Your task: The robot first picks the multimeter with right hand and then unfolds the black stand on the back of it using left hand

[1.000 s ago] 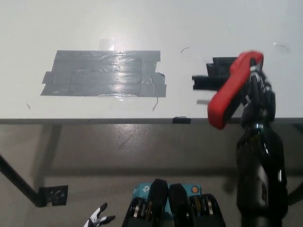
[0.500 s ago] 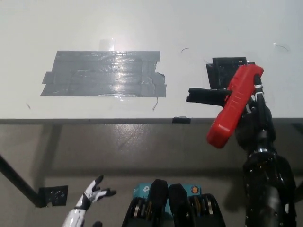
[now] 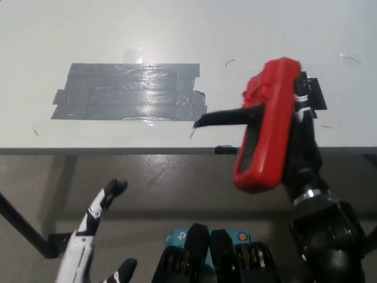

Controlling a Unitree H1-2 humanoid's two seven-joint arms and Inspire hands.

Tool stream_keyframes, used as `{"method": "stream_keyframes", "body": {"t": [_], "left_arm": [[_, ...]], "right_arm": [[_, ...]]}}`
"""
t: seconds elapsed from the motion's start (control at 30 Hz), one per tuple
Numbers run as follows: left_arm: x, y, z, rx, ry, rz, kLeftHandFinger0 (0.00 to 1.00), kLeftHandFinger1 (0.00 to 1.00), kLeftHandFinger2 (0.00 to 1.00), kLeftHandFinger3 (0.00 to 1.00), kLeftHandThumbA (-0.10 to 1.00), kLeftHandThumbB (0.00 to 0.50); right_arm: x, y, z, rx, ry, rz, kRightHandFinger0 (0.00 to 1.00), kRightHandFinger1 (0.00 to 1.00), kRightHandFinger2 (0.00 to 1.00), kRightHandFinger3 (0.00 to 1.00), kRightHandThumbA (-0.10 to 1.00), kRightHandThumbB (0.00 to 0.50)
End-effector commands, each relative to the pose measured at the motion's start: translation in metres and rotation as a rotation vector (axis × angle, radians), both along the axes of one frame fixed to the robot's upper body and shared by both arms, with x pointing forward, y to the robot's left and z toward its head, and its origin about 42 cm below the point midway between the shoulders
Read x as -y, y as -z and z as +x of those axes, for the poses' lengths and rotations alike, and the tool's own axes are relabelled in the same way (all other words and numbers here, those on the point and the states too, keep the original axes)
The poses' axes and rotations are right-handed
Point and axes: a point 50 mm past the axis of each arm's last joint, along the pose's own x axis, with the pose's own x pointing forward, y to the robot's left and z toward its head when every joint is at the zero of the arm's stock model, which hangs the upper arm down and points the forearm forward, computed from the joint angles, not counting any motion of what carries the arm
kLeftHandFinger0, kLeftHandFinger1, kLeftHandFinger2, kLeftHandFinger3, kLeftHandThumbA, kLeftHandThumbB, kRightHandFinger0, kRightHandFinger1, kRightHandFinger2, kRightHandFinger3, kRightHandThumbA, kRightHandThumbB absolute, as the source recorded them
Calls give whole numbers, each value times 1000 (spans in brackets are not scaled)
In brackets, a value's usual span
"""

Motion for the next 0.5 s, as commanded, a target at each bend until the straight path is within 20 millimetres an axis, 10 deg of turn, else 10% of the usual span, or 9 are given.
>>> {"method": "stream_keyframes", "body": {"t": [0.0, 0.4, 0.43, 0.47], "left_arm": [[18, -67, -11, 268, 36, -58, 1000, 1000, 1000, 1000, 938, 158], [51, -121, -6, 613, 54, -70, 1000, 1000, 1000, 1000, 931, 218], [53, -128, -2, 645, 87, -40, 1000, 1000, 1000, 1000, 951, 357], [53, -129, -1, 655, 93, -11, 1000, 1000, 1000, 1000, 997, 356]], "right_arm": [[-44, -63, -50, 419, -436, 332, 185, 669, 930, 893, -100, 130], [-46, -53, -61, 364, -419, 363, 19, 527, 909, 835, -100, 141], [-45, -53, -61, 359, -414, 372, 6, 527, 891, 883, -100, 122], [-45, -53, -61, 358, -414, 374, 19, 547, 905, 925, -100, 120]]}}
